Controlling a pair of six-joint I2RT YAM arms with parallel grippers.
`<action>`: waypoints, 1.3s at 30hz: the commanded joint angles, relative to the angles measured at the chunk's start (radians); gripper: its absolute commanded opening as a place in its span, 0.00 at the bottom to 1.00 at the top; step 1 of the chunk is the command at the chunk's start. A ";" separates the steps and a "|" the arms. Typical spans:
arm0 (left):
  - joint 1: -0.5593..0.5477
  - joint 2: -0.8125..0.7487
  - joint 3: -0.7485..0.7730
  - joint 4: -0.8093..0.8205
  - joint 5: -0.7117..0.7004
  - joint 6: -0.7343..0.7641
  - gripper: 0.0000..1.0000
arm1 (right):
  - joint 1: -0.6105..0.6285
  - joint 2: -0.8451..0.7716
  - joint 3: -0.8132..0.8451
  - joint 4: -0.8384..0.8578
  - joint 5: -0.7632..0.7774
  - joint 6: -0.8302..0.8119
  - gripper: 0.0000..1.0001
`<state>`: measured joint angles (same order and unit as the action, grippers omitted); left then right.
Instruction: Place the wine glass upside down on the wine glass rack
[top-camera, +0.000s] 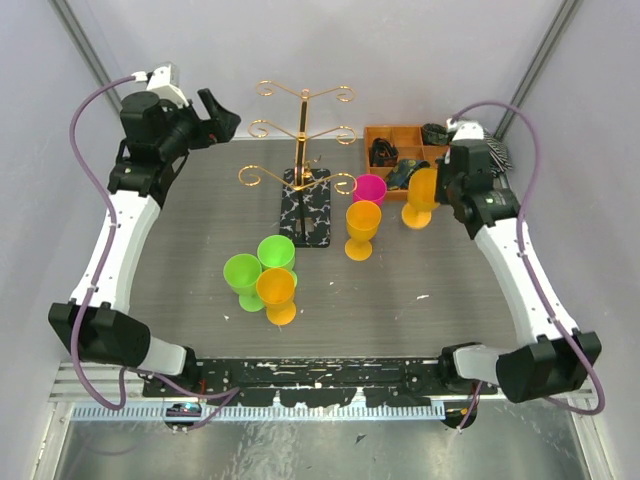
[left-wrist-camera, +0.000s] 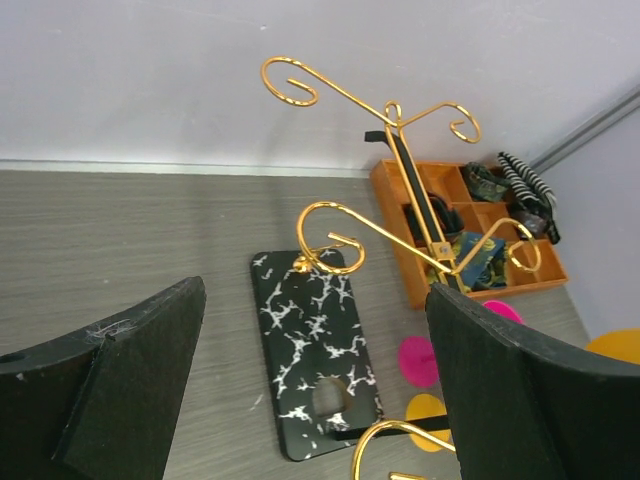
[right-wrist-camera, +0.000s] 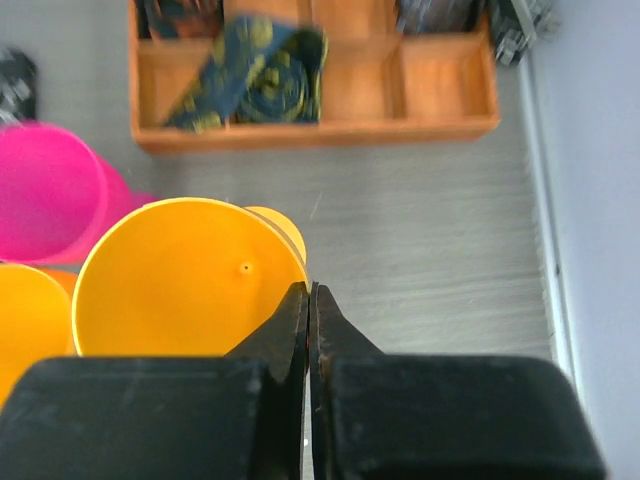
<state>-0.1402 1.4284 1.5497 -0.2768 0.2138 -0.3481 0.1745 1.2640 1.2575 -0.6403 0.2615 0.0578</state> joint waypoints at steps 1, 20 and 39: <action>-0.007 0.015 0.048 0.008 0.058 -0.108 0.98 | -0.004 -0.096 0.185 0.037 0.040 -0.038 0.01; -0.304 -0.134 -0.039 0.287 -0.216 -0.769 0.98 | 0.062 -0.333 -0.105 0.965 -0.283 0.013 0.01; -0.448 -0.151 -0.181 0.312 -0.269 -0.974 0.92 | 0.606 -0.213 -0.225 1.288 -0.035 -0.400 0.01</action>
<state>-0.5663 1.2839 1.4029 -0.0021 -0.0212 -1.2907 0.7254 1.0523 1.0439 0.4820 0.1486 -0.2367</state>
